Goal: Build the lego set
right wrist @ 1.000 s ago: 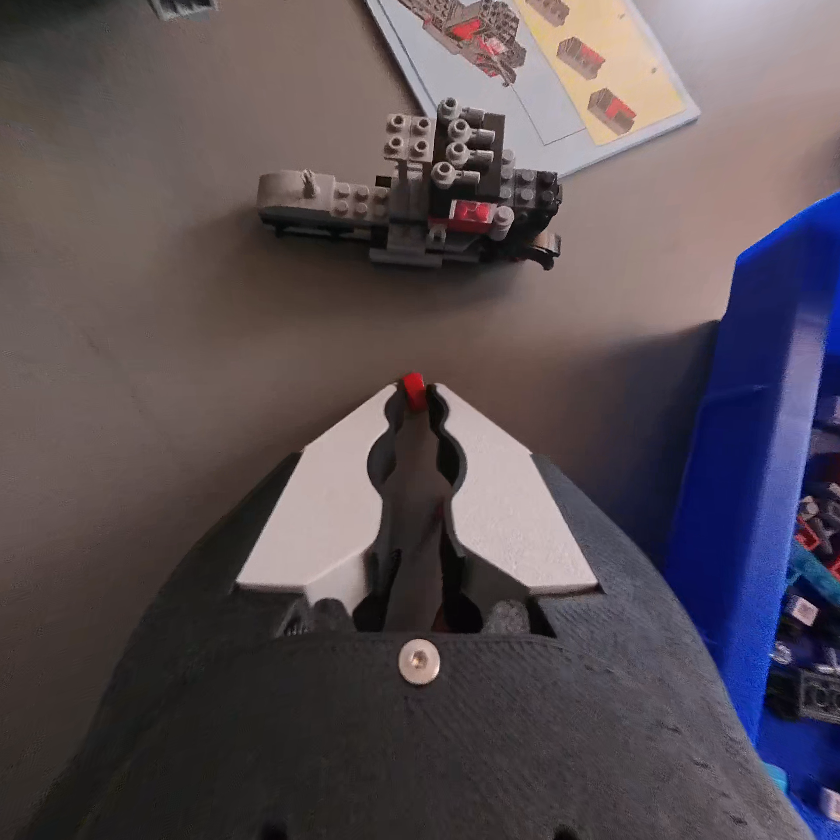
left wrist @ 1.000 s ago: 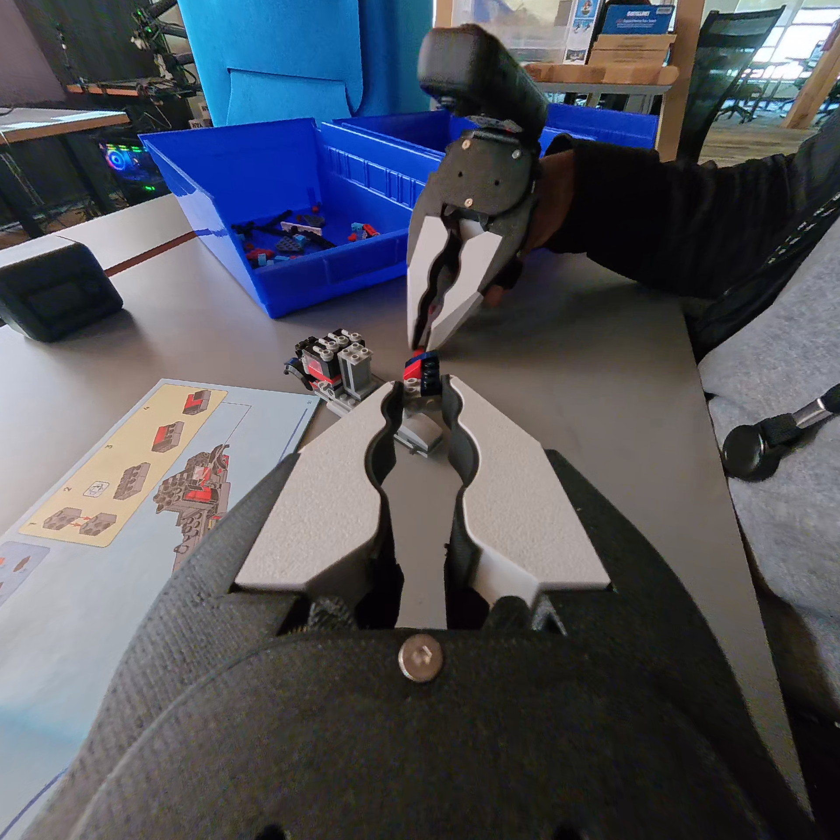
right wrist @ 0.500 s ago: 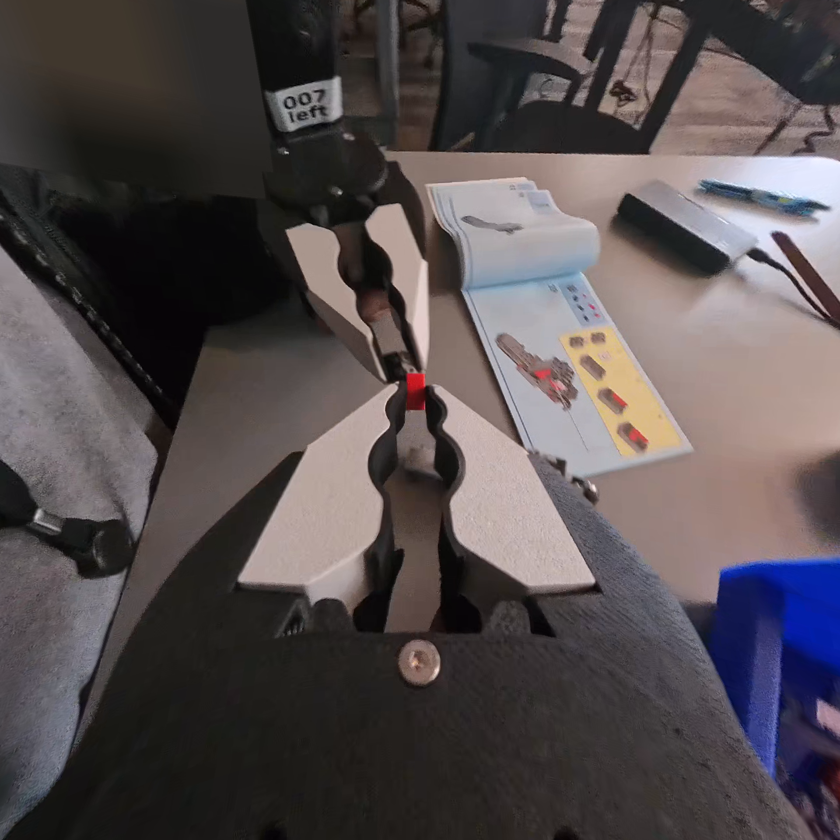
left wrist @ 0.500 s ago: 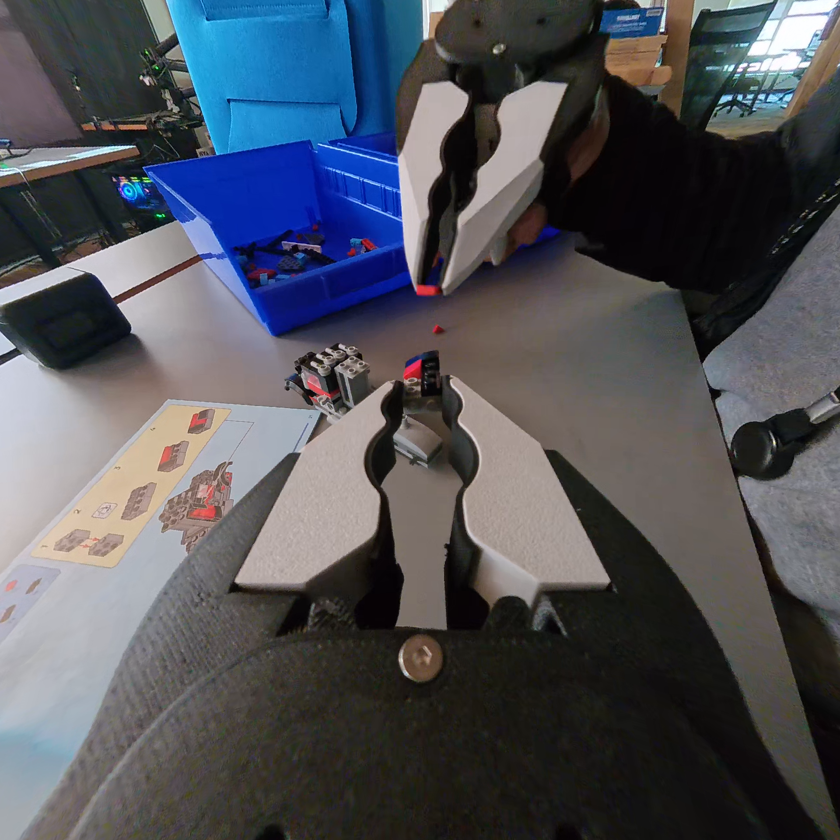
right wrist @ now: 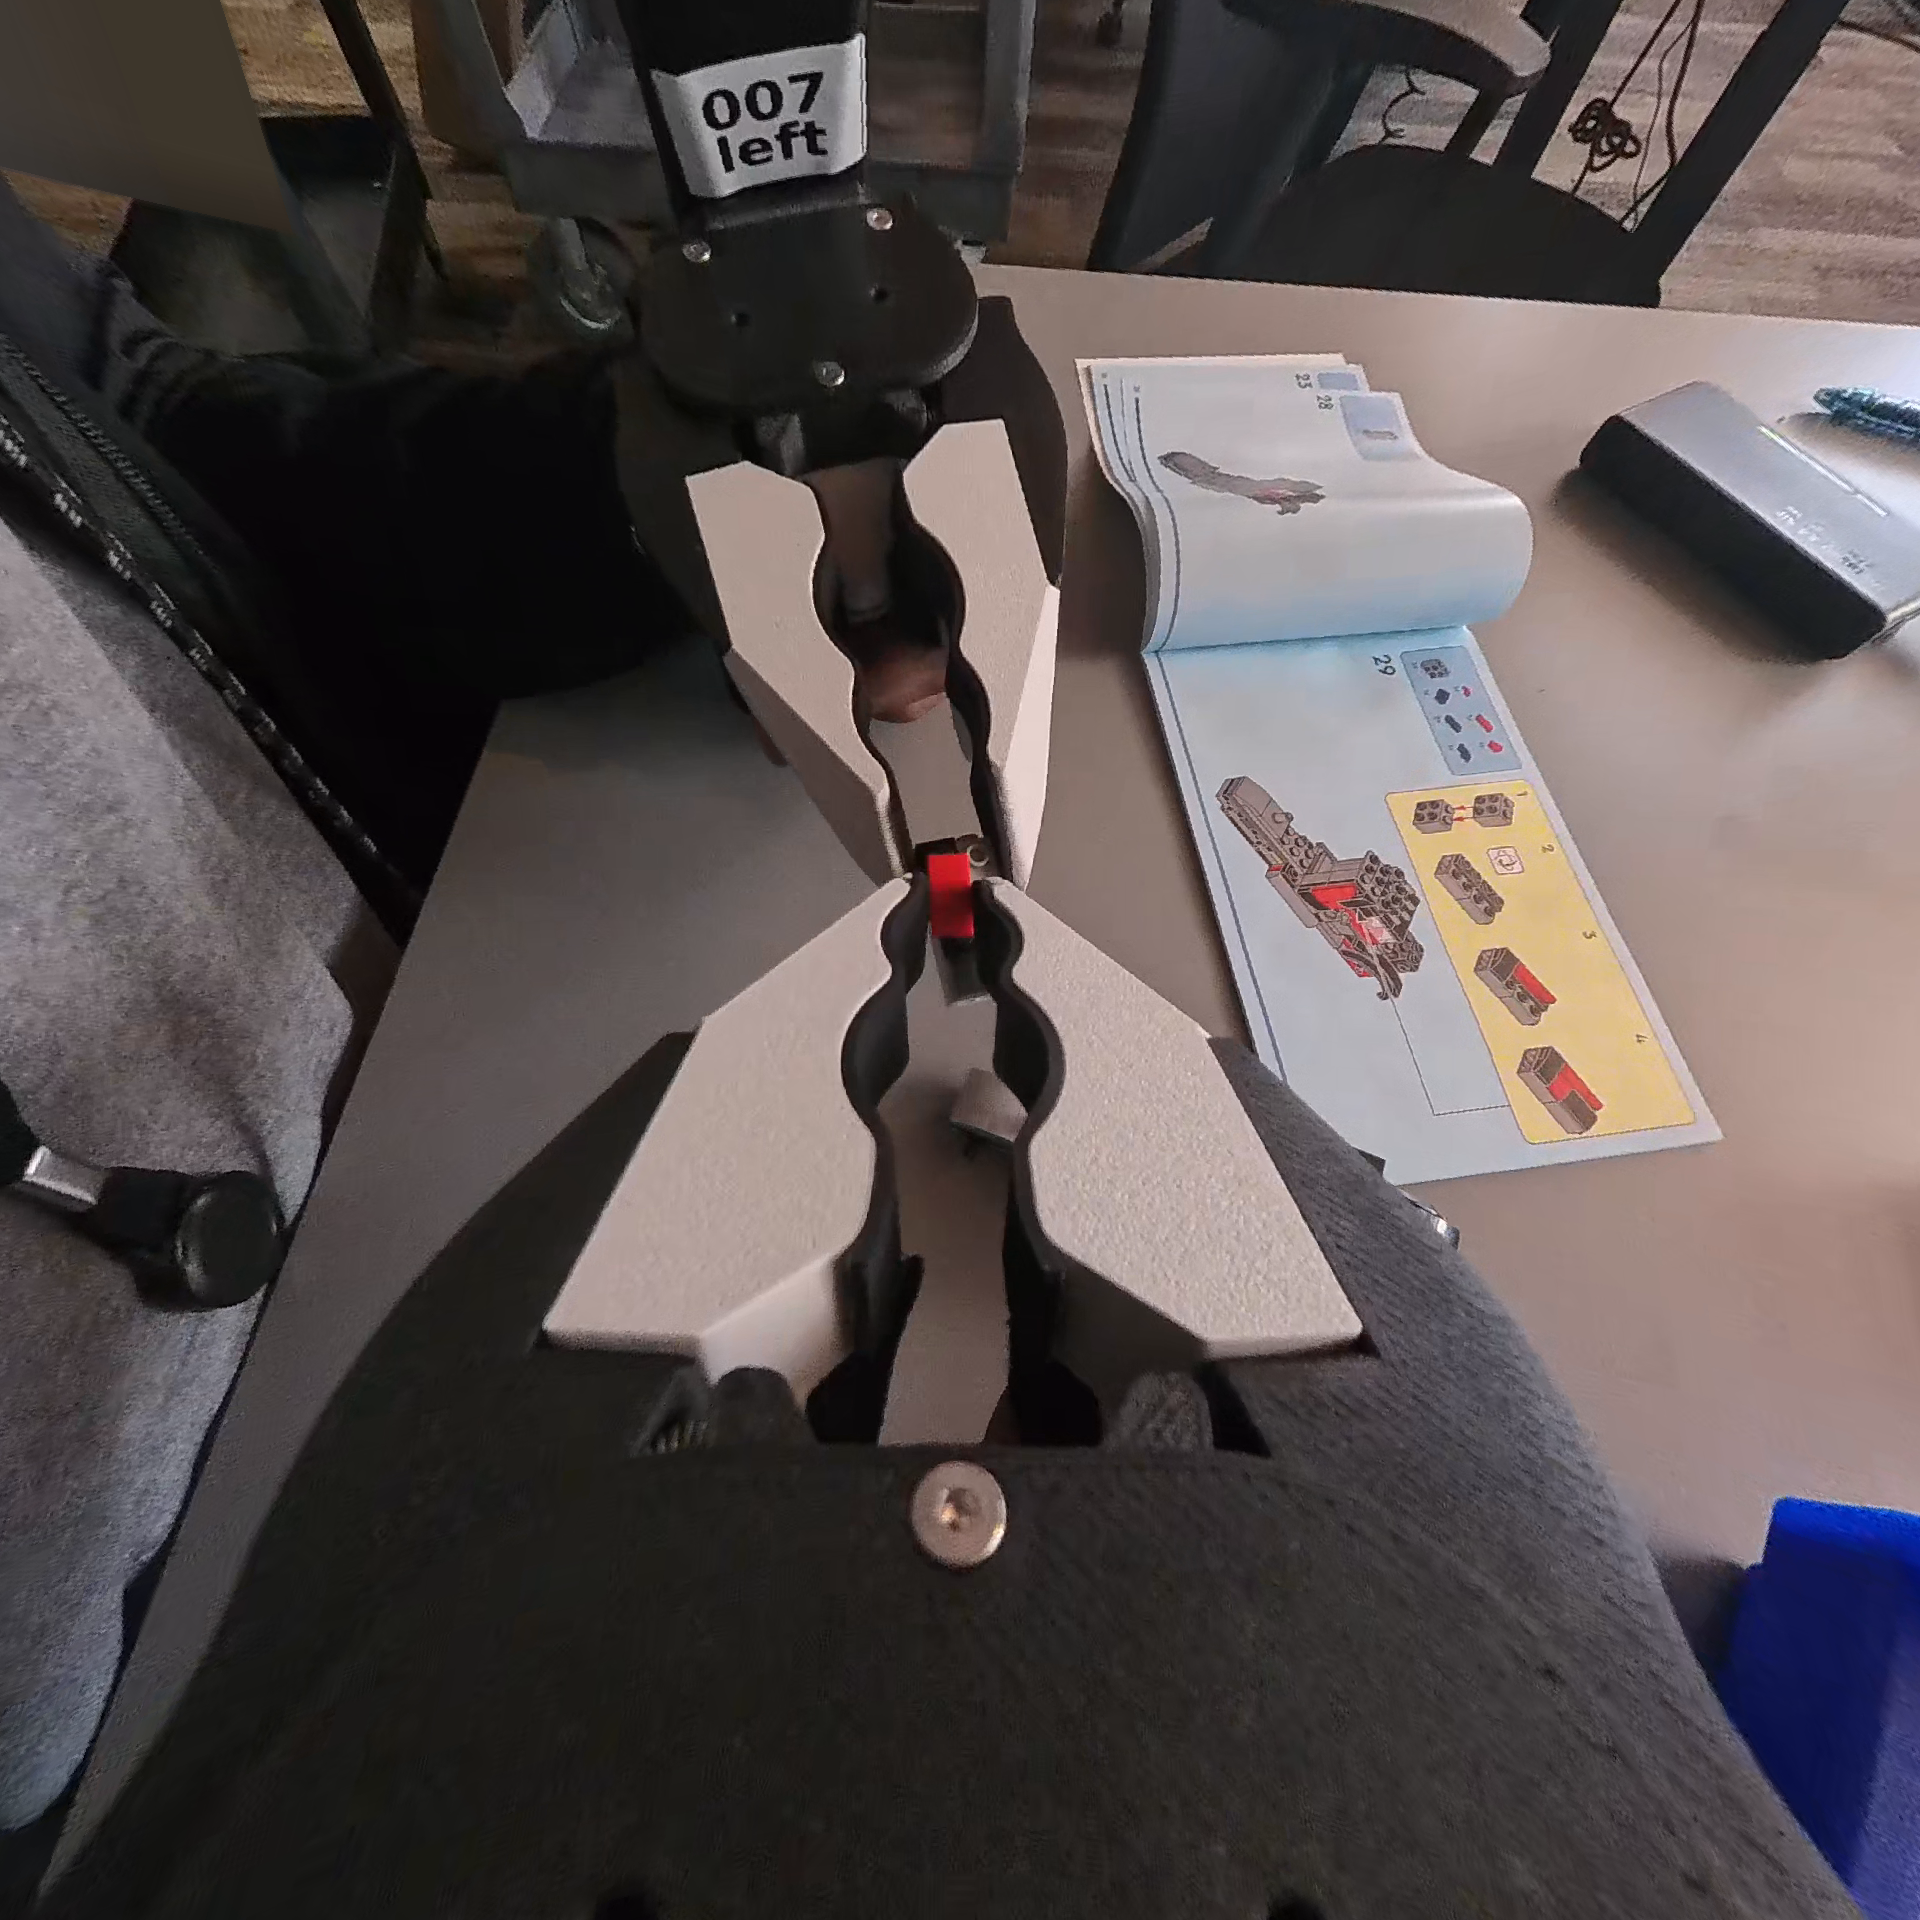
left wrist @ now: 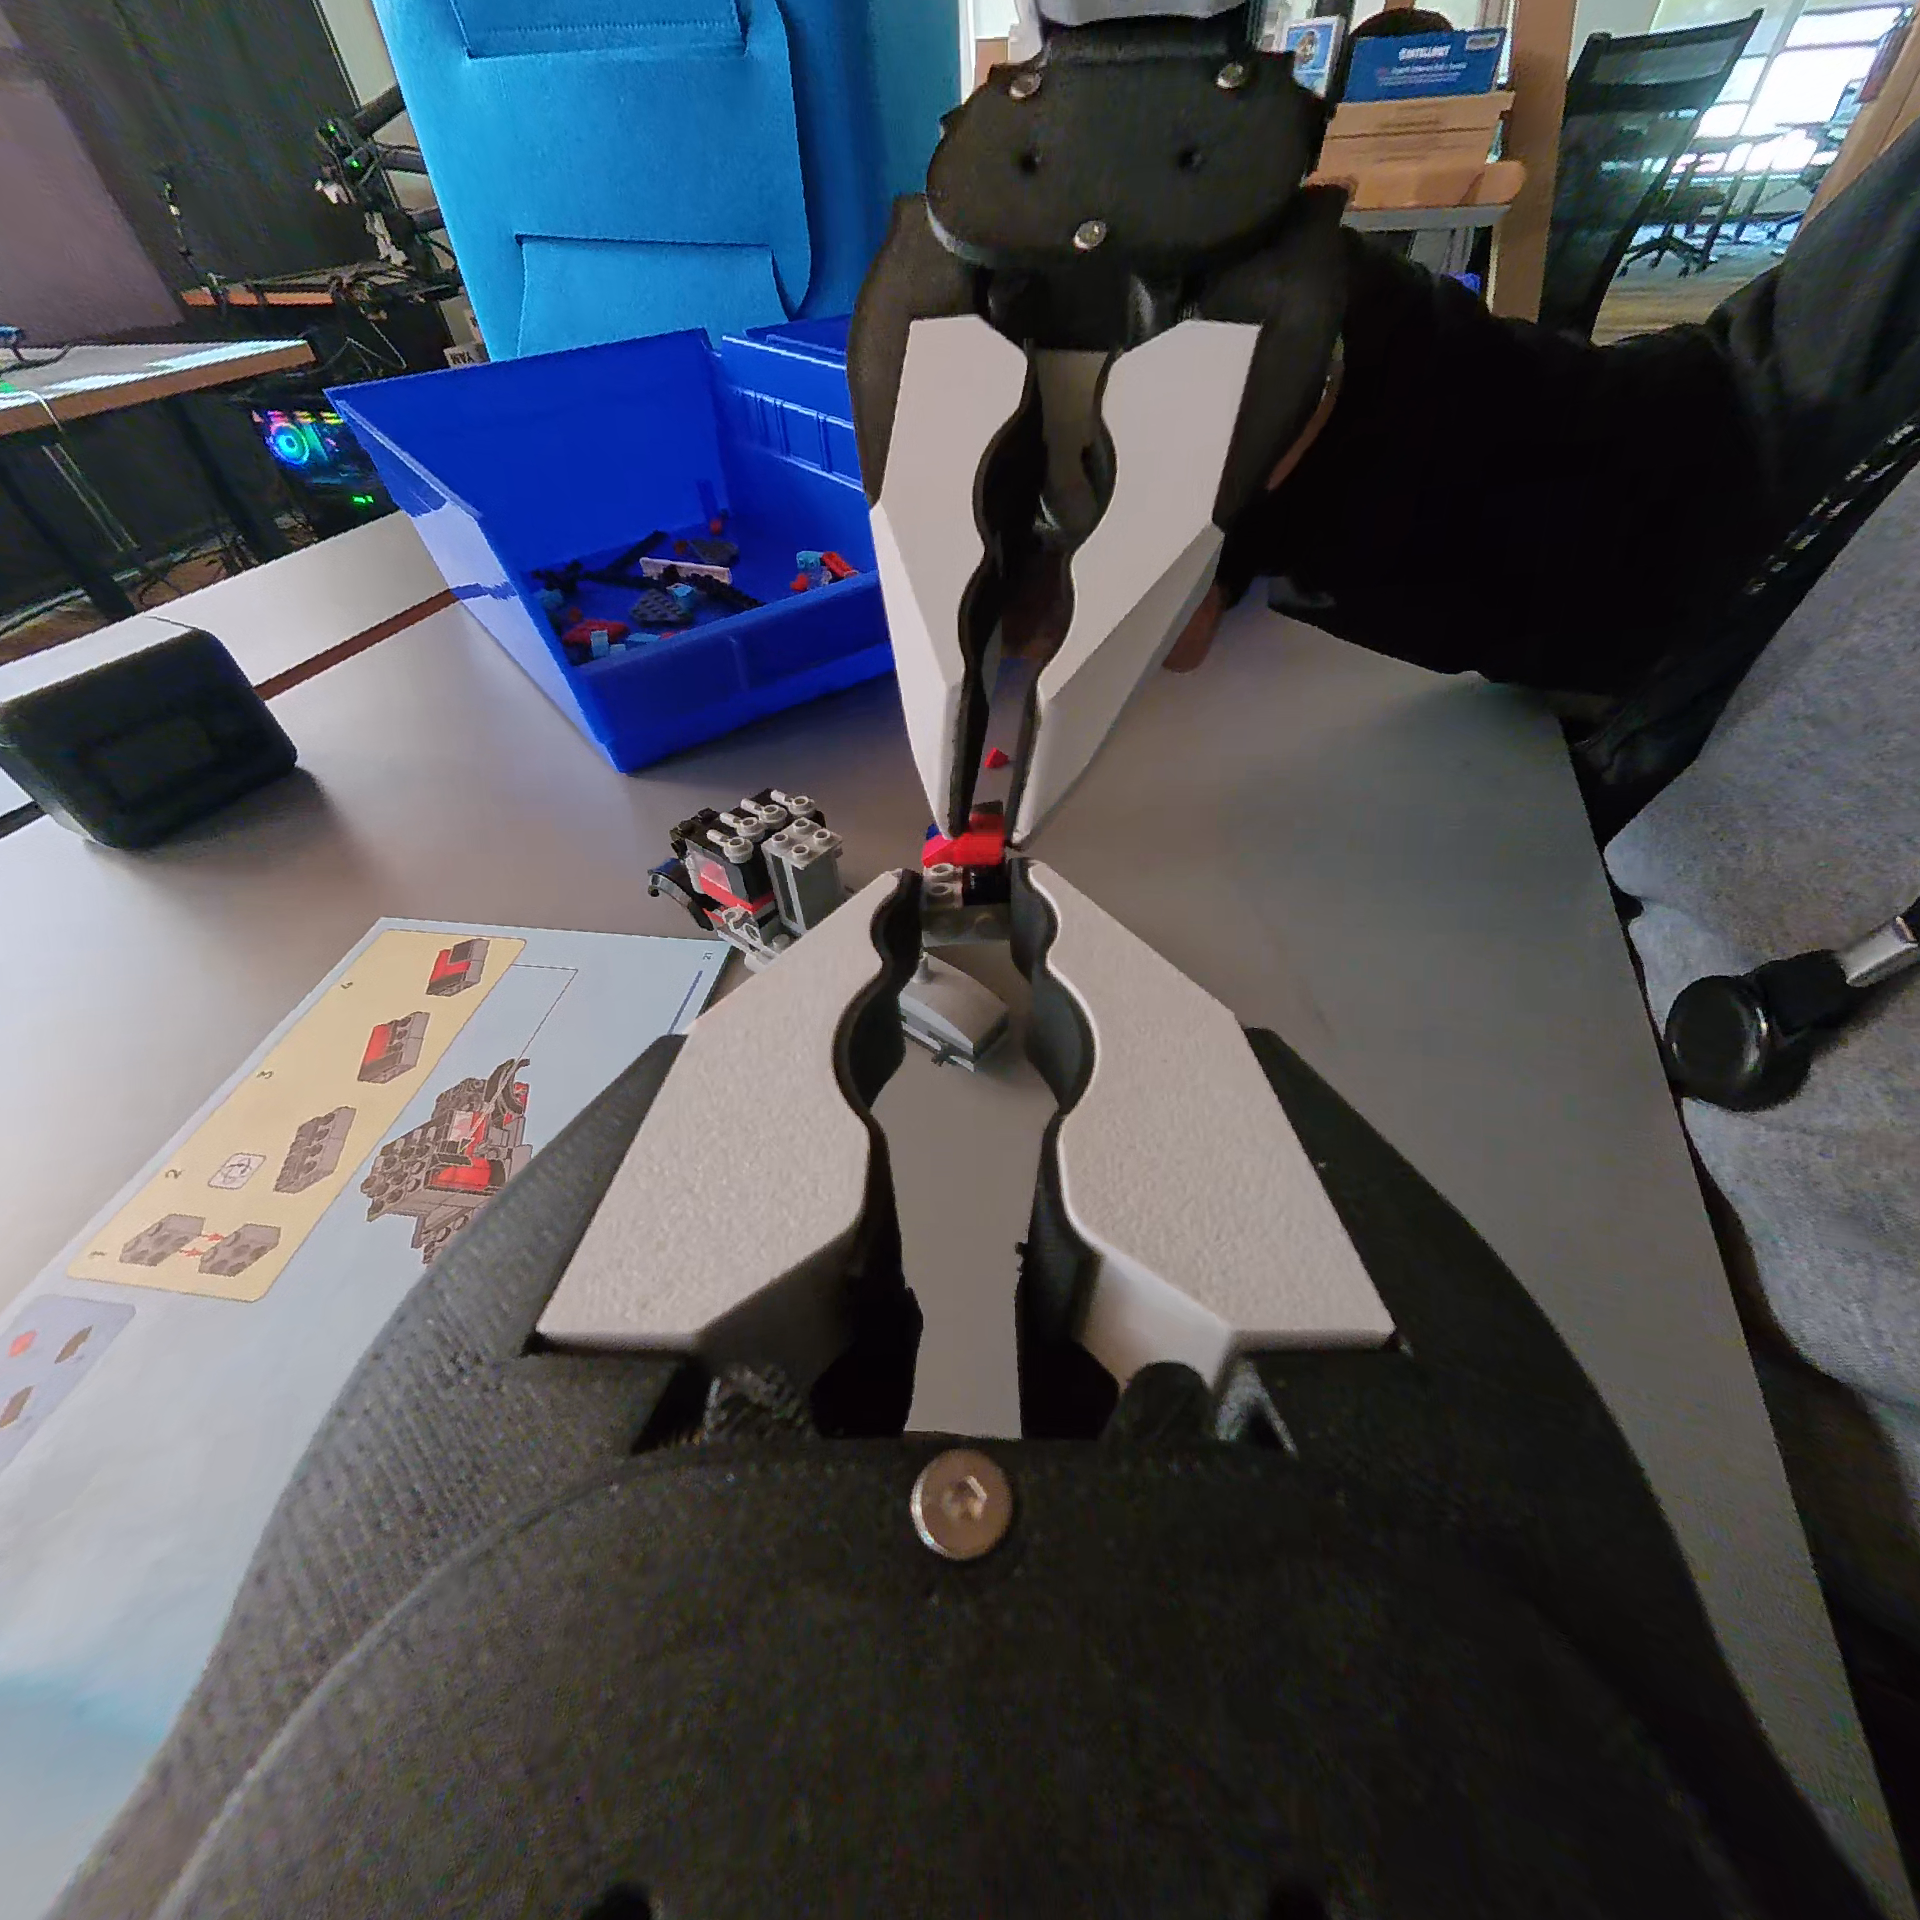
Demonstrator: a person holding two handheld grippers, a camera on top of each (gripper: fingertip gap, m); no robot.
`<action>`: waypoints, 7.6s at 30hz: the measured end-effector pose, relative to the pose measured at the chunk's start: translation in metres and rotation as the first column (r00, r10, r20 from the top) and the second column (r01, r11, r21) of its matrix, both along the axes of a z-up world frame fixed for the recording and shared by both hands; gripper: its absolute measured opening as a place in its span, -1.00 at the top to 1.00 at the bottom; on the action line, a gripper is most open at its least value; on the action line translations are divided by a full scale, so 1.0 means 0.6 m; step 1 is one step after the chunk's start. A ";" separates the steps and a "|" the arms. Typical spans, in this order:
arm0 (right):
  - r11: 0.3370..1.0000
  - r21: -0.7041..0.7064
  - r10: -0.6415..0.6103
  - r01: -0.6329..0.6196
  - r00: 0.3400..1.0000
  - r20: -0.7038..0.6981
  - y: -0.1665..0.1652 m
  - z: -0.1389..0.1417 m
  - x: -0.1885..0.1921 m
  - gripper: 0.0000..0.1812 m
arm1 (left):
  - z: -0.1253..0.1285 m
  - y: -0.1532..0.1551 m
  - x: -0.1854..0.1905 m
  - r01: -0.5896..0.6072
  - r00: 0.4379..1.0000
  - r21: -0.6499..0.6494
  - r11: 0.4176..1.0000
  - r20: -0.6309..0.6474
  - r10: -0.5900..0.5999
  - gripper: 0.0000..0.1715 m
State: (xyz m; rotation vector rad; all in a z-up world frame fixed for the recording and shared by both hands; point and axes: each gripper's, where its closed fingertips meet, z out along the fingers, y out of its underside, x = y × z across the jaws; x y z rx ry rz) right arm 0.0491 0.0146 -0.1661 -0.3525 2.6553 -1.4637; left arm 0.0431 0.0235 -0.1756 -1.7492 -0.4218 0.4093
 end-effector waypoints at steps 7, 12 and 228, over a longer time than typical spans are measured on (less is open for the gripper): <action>1.000 -0.002 0.006 -0.006 1.000 0.010 0.003 0.000 0.001 0.86 | 0.003 0.000 0.001 0.003 1.000 0.009 1.000 0.000 -0.003 0.80; 1.000 -0.014 0.001 -0.001 1.000 0.008 0.005 0.001 -0.003 0.85 | 0.005 0.000 0.001 0.003 1.000 0.017 1.000 -0.001 -0.003 0.80; 0.881 0.067 -0.449 0.467 0.874 -0.187 0.258 -0.128 -0.128 0.88 | 0.008 0.049 0.067 -0.254 0.961 0.147 0.956 0.153 0.232 0.80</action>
